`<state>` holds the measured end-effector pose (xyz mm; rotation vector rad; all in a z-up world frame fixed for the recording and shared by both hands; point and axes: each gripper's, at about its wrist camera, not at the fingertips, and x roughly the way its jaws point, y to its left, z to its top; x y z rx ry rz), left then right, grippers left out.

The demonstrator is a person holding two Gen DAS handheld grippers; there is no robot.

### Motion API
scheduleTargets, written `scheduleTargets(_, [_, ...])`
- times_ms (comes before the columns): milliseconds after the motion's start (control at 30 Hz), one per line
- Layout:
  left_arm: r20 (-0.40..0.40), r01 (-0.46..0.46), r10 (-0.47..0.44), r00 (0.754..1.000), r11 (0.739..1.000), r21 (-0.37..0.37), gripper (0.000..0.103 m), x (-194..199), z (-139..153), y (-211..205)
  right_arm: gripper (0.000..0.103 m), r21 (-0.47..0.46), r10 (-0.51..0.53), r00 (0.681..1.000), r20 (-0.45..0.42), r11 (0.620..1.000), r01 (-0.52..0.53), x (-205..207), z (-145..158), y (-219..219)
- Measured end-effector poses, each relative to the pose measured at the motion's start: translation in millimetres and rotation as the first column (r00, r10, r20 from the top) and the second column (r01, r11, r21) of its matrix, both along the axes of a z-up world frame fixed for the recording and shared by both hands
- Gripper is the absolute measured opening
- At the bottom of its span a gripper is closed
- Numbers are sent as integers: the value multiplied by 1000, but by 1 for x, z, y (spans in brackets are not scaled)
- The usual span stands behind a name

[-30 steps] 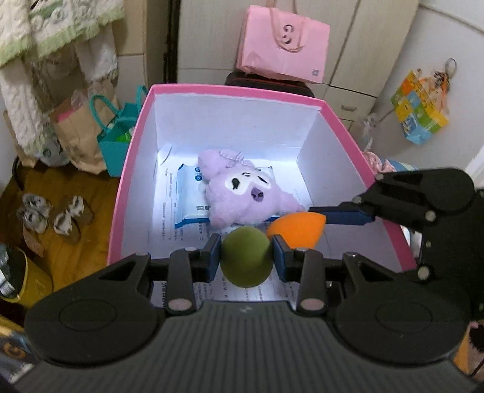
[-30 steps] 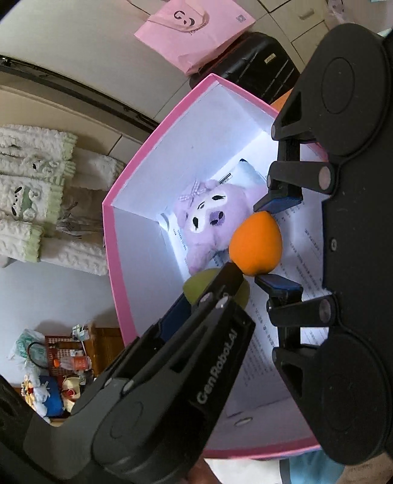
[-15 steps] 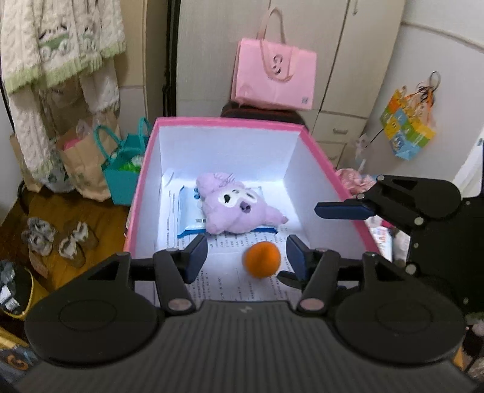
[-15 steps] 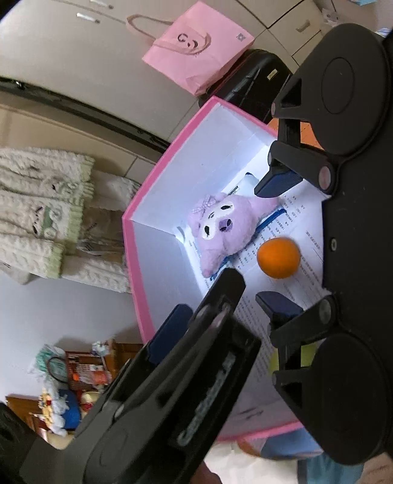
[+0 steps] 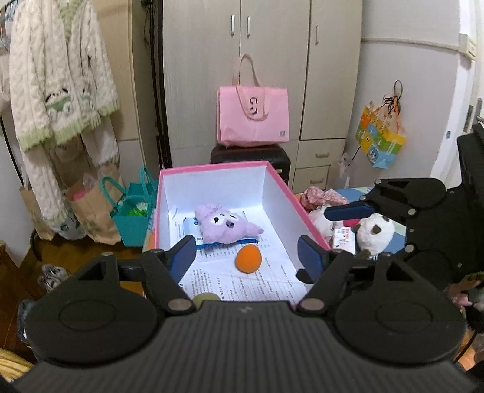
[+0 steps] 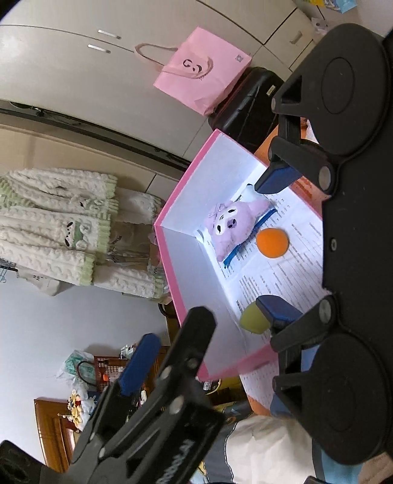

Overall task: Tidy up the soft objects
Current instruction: 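Withdraw both tools from the box toward the white plush on the table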

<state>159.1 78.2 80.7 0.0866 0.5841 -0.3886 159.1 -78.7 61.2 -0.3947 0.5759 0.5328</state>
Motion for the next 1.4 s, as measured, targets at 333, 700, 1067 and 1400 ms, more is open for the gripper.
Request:
scheduleTargets(333, [-14,76,-76,997,997,-6,82,-39,13,-1,85,22,-11,1000,2,1000,11,-40,22,-13])
scheduleTargets(700, [-38,154,-155,987,988,-9,102,-73,9,-16,96,151,-3,999,-47,988,10,-83,26,-51])
scheduleTargets(1067, [-109,278,-272,956,960,41,103,-97,-17,-62,96,162,-163,983,-88,971,175,-124,-23,-122])
scheduleTargets(1400, [-109,371,-361,926,924,88,103,-95,-44,-126,96,144,-226,974,-14,964,225,-129,-60,-170])
